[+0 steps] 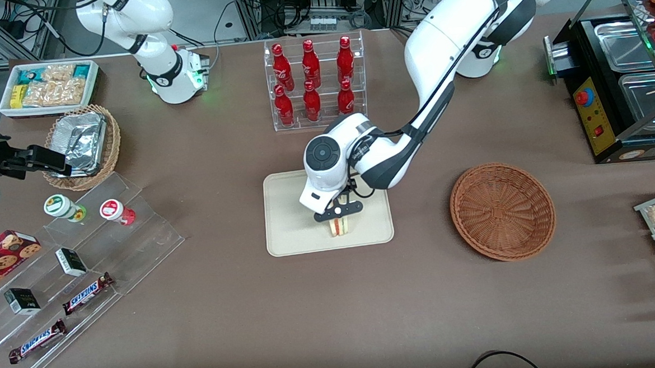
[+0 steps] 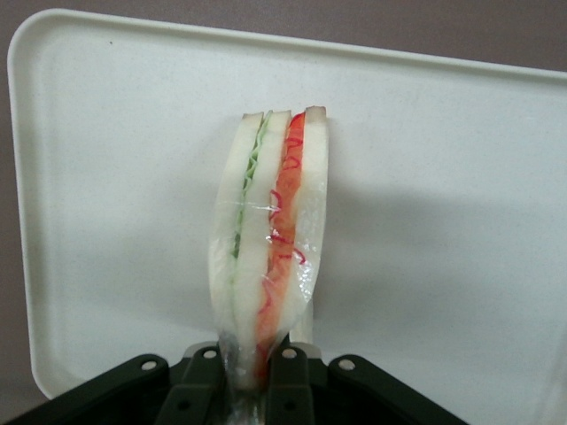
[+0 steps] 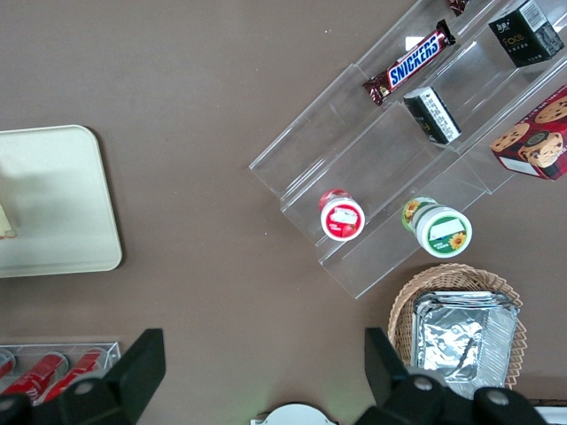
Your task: Place sandwich from basket to tray
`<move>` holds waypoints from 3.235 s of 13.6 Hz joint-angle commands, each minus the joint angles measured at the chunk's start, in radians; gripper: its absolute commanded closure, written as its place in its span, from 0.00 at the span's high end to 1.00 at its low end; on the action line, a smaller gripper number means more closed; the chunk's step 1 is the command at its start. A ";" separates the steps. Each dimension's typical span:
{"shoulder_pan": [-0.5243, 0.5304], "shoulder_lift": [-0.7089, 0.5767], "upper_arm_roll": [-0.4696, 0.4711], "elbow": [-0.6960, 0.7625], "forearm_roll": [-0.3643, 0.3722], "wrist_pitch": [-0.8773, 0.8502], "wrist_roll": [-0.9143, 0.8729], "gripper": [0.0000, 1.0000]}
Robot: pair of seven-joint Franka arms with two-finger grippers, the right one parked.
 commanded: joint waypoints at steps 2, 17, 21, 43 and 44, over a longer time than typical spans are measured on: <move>-0.018 0.016 0.009 0.040 0.018 -0.022 -0.029 0.00; -0.005 0.030 0.000 0.171 -0.005 -0.142 -0.067 1.00; 0.010 -0.039 0.003 0.227 -0.058 -0.219 0.018 1.00; 0.594 -0.566 0.003 -0.224 -0.097 -0.428 0.836 1.00; 0.623 -0.606 0.003 -0.255 -0.112 -0.431 0.873 1.00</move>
